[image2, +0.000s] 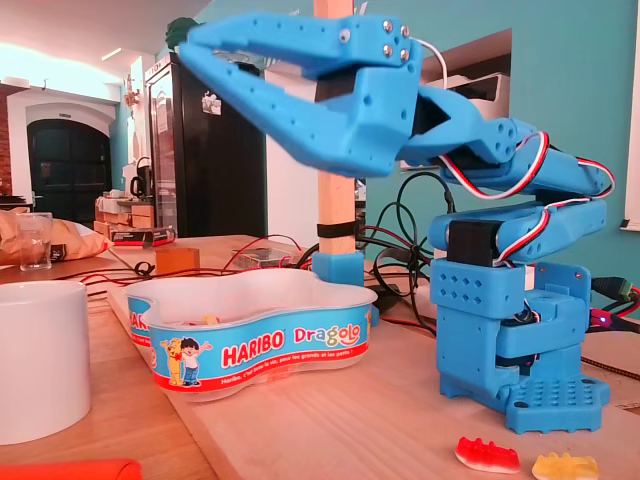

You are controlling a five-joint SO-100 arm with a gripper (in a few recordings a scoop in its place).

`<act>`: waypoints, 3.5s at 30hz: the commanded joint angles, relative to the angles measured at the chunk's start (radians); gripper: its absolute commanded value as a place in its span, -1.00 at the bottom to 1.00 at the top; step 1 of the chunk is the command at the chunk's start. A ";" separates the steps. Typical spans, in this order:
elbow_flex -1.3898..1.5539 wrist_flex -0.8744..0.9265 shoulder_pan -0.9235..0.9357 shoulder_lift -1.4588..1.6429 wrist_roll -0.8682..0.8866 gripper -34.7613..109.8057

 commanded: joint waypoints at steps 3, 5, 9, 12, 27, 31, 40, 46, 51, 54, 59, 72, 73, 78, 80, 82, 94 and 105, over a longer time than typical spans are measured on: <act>-0.149 0.000 -0.014 -0.006 0.017 -0.53; -0.192 0.038 -0.014 -0.006 0.037 -0.53; -0.310 0.196 -0.008 -0.008 0.121 -0.52; -0.416 0.333 0.041 -0.031 0.184 -0.52; -0.973 0.810 0.388 -0.425 0.365 -0.52; -1.089 0.916 0.457 -0.560 0.281 -0.52; -1.344 1.285 0.561 -0.816 0.087 -0.52; -1.394 1.585 0.589 -0.825 -0.005 -0.53; -1.365 1.608 0.592 -0.833 -0.020 -0.54; -1.324 1.614 0.592 -0.842 -0.008 -0.54; -1.221 1.609 0.592 -0.839 -0.011 -0.54; -1.164 1.626 0.916 -0.847 -0.383 -0.55; -1.164 1.628 0.946 -0.847 -0.454 -0.55; -1.074 1.628 1.106 -0.847 -0.689 -0.55; -1.006 1.628 1.155 -0.847 -0.712 -0.55; -0.937 1.621 1.192 -0.847 -0.715 -0.55; -0.838 1.608 1.218 -0.844 -0.713 -0.55; -0.828 1.606 1.210 -0.847 -0.675 -0.55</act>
